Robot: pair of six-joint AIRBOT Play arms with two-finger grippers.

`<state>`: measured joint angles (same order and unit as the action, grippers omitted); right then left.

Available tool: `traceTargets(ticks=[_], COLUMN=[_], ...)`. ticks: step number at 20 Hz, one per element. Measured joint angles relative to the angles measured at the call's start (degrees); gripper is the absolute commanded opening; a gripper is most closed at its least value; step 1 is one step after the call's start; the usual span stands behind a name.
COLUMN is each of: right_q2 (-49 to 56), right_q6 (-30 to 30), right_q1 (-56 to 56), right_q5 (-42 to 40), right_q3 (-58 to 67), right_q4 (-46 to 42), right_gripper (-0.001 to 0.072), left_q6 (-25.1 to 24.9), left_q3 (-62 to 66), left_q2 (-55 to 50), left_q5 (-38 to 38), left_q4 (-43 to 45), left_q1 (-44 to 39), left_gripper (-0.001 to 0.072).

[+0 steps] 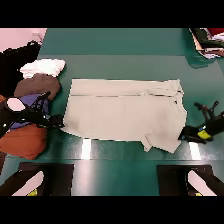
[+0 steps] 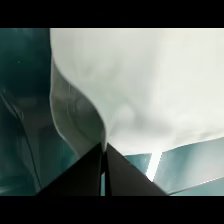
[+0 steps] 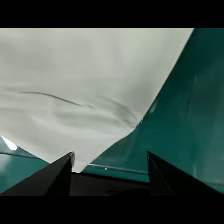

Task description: Fold the shirts.

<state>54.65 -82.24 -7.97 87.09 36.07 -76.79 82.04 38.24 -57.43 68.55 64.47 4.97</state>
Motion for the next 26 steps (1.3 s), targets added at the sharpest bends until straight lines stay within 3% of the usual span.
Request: traceTargets(ticks=[6, 9, 10, 11, 13, 17, 23, 26], right_q2=[-2.58, -0.52, 0.46, 1.31, 2.47, -0.72, -11.78, -13.14], right_q6=[-3.15, -3.61, -3.61, -3.61, -3.1, -2.08, -1.68, -1.68], right_q1=[0.0, 0.0, 0.0, 0.0, 0.0, 0.0, 0.0, 0.02], right_q5=[-0.94, -2.97, -3.61, -4.09, -4.48, -1.99, 8.15, 8.85], right_q3=[-8.55, -10.12, -10.38, -10.58, -10.84, -9.18, 2.49, 8.83], right_q4=[4.83, 8.37, 9.44, 10.16, 11.26, 10.36, 4.13, 3.08], right_gripper=[0.0521, 0.0417, 0.0232, 0.0105, 0.0014, 0.0014, 0.0014, 0.0014], left_q6=[0.0, 0.0, 0.0, 0.0, -0.48, -1.22, 0.59, 1.16], left_q3=[0.26, 0.26, 0.26, 0.26, 0.37, 0.92, 1.16, 1.64], left_q2=[0.17, 0.2, 0.2, 0.2, 0.22, 3.23, 15.65, 18.18], left_q5=[-0.87, -1.18, -1.27, -1.31, -1.03, 2.97, 12.92, 12.9], left_q4=[-0.52, -0.79, -0.81, -0.87, -0.87, 0.74, 0.92, -1.62], left_q1=[0.0, 0.0, 0.0, 0.0, 0.0, 0.0, 0.0, 0.0], left_gripper=[0.0022, 0.0022, 0.0022, 0.0021, 0.002, 0.002, 0.0021, 0.002])
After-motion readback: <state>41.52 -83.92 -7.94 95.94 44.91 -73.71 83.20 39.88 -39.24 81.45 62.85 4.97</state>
